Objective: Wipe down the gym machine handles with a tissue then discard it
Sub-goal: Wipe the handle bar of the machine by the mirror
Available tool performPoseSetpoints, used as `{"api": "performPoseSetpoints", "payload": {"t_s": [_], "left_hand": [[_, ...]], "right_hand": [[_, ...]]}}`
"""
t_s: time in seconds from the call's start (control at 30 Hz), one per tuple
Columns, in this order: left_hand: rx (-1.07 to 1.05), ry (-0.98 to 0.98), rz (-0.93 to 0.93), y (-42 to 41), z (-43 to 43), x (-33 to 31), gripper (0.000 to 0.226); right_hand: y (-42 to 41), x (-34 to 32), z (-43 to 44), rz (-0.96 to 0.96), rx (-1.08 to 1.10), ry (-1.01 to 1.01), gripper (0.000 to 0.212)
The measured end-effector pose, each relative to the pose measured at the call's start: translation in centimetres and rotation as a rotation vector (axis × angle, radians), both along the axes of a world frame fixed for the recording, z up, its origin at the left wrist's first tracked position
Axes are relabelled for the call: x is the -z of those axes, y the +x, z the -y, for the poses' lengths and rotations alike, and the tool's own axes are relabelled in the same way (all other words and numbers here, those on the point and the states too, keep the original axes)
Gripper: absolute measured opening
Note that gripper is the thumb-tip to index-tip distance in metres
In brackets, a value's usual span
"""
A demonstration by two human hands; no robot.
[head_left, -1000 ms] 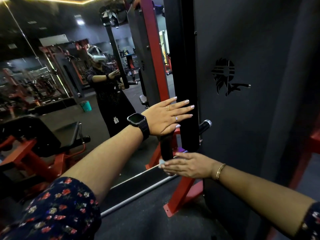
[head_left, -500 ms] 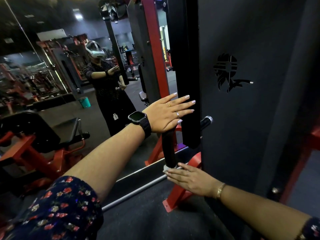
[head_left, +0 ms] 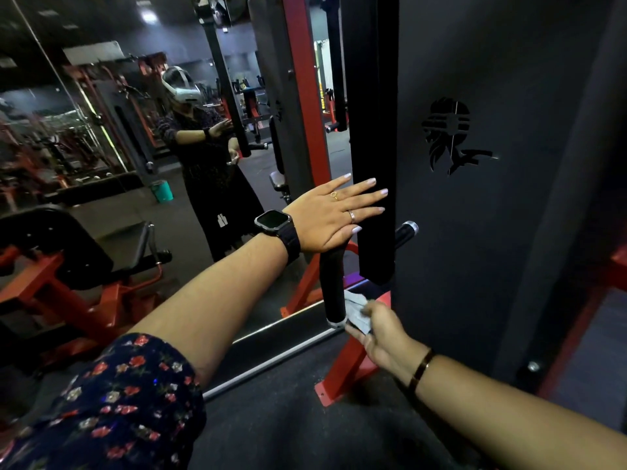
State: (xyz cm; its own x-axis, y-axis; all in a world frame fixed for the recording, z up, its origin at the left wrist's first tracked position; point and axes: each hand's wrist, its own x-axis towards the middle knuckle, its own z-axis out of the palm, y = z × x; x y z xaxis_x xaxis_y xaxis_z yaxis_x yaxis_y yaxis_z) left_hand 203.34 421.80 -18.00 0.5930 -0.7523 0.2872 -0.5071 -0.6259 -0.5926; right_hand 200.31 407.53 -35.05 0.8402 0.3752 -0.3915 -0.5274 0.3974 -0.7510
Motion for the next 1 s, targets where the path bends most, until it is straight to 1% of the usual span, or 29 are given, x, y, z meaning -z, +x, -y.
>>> {"api": "performPoseSetpoints", "payload": {"t_s": [0.07, 0.17, 0.23, 0.3, 0.43, 0.57, 0.6, 0.7, 0.83, 0.87, 0.93, 1.0], "left_hand": [[0.007, -0.005, -0.003, 0.0, 0.1, 0.0, 0.059], [0.005, -0.004, -0.013, 0.0, 0.1, 0.0, 0.06], [0.0, -0.005, -0.018, 0.0, 0.0, 0.0, 0.061], [0.0, -0.003, -0.021, 0.0, 0.0, 0.0, 0.061], [0.006, -0.011, -0.017, 0.1, 0.0, 0.1, 0.06], [0.01, -0.016, -0.019, 0.3, 0.1, 0.3, 0.058], [0.008, -0.015, -0.02, 0.3, 0.1, 0.3, 0.057], [-0.013, 0.0, -0.022, 0.0, 0.1, 0.1, 0.056], [-0.051, 0.016, -0.007, -0.3, 0.3, 0.1, 0.053], [-0.061, 0.017, -0.003, -0.4, 0.3, 0.1, 0.053], [-0.073, 0.019, -0.001, -0.5, 0.4, 0.0, 0.052], [-0.076, 0.027, -0.008, -0.5, 0.4, -0.1, 0.052]], "right_hand": [[0.5, -1.0, -1.2, -0.051, -0.037, 0.025, 0.027], [0.7, -1.2, -2.6, -0.025, -0.161, -0.019, 0.046], [0.2, -0.9, -2.9, -0.043, -0.212, -0.074, 0.042], [-0.1, -0.3, -2.6, -0.09, -0.226, -0.079, 0.038], [-0.5, 0.8, -0.9, -0.192, -0.272, -0.068, 0.04], [0.2, 0.6, -1.1, -0.202, -0.176, 0.021, 0.036], [0.4, 0.4, -1.4, -0.2, -0.171, 0.021, 0.037], [0.2, 0.3, -2.2, -0.196, -0.246, -0.011, 0.045], [-0.4, 0.5, -1.2, -0.164, -0.298, -0.151, 0.054], [-0.3, 0.6, -0.9, -0.15, -0.266, -0.174, 0.053], [-0.1, 0.2, -0.7, -0.112, -0.22, -0.182, 0.044], [0.0, -0.4, -0.7, -0.098, -0.234, -0.184, 0.033]]}}
